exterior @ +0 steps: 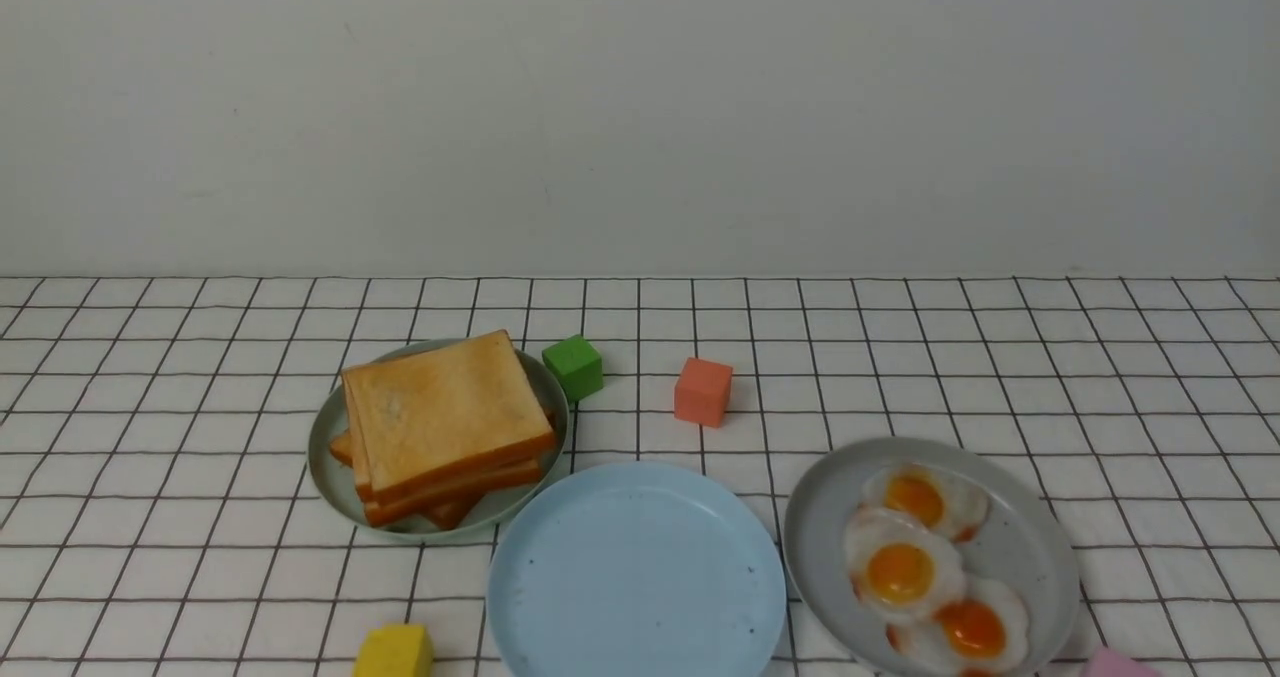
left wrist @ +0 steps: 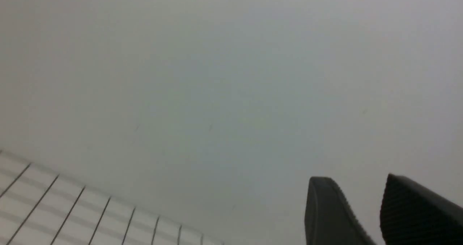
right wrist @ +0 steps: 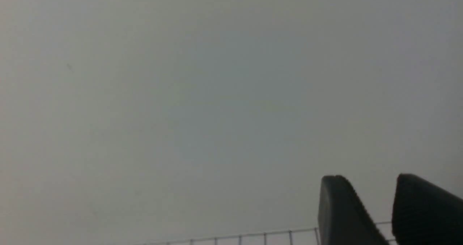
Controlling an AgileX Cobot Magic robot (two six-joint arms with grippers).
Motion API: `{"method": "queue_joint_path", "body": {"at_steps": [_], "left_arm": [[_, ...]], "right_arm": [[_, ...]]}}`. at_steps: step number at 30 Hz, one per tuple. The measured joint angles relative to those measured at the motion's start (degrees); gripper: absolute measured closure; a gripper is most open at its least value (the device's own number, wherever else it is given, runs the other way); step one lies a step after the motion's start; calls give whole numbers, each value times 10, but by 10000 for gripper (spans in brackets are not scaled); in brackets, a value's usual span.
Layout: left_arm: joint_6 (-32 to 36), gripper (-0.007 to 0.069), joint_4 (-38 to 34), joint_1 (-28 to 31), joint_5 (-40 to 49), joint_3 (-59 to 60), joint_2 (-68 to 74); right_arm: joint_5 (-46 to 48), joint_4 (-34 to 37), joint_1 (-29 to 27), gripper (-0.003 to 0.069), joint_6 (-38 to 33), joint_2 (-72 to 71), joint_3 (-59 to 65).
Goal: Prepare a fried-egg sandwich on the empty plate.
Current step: Use the left arm to grab a slice of bread
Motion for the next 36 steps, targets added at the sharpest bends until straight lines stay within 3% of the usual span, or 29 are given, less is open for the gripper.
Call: {"method": "queue_joint_path", "body": {"at_steps": [5,14,18,25,36], "left_arm": [[2,386,6,0,61,-14,100],[13,386,-99,0,145,-18,298],[93,386,-176,0,185,-61,411],[229,386,-201,0,200,-144,535],[266,386,-207,0,198,-197,643]], "right_arm": [[20,7,0,418,-8,48,-1],[177,158,0,418,-59,127,8],[220,224,0,418,-123,158,8],[224,281,0,418,-183,163,8],[224,293,0,418,-197,163,8]]}}
